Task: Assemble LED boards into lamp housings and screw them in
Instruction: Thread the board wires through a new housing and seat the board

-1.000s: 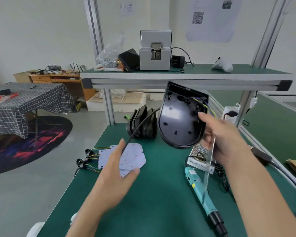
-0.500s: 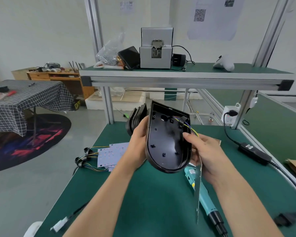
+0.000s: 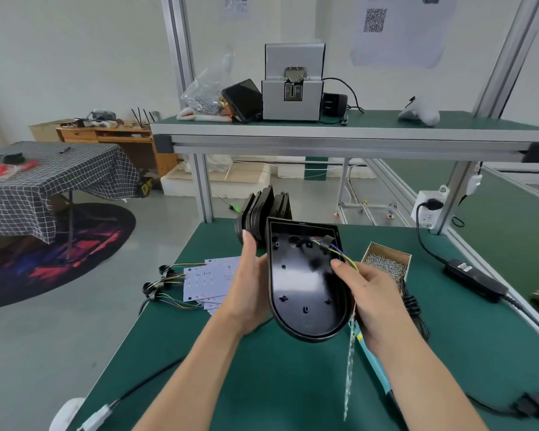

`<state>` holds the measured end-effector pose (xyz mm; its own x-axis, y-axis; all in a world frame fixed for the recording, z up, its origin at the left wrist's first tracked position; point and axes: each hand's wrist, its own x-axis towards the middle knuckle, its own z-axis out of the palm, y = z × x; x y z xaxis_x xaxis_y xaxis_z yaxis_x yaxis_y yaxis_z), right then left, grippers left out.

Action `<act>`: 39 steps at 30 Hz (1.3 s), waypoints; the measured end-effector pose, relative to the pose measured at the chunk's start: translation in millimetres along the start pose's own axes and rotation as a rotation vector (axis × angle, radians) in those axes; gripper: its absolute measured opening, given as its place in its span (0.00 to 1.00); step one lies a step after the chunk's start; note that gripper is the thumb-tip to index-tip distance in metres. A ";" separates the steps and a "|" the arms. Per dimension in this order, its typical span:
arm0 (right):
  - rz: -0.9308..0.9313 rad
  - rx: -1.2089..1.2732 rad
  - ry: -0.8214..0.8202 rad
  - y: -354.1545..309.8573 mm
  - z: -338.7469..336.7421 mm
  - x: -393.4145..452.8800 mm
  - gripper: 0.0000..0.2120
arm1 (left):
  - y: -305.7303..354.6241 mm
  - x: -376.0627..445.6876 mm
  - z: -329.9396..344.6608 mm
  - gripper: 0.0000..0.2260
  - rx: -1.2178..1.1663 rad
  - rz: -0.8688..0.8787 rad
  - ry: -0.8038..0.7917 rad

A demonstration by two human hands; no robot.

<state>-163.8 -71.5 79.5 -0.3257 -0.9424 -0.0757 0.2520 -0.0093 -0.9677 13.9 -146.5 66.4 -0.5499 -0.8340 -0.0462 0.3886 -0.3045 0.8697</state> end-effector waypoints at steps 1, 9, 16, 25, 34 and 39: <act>-0.010 -0.046 -0.005 3.9 -0.5 1.0 0.08 | -2.8 -1.9 -2.3 0.39 0.035 -0.008 -0.006; -0.230 -0.507 -0.037 24.5 -5.8 4.1 0.06 | -29.0 -7.9 -12.0 0.25 0.097 -0.066 0.252; -0.697 -1.017 0.107 24.9 -0.2 0.1 0.20 | -30.6 -26.1 -8.5 0.24 0.125 -0.061 0.223; -0.796 -0.975 0.071 14.1 31.3 -10.0 0.11 | -23.8 -39.5 2.9 0.17 0.269 0.085 0.149; -0.681 -0.643 0.057 13.5 37.5 -10.9 0.09 | -24.0 -45.0 1.5 0.16 0.261 0.109 0.168; -0.646 -0.807 -0.050 6.8 37.4 -1.9 0.06 | -28.0 -43.9 -0.7 0.16 0.354 0.169 0.227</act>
<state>-127.4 -82.3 82.1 -0.1392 -0.8502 0.5077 -0.6497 -0.3085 -0.6948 27.7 -101.6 43.8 -0.3093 -0.9502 0.0381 0.1605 -0.0126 0.9870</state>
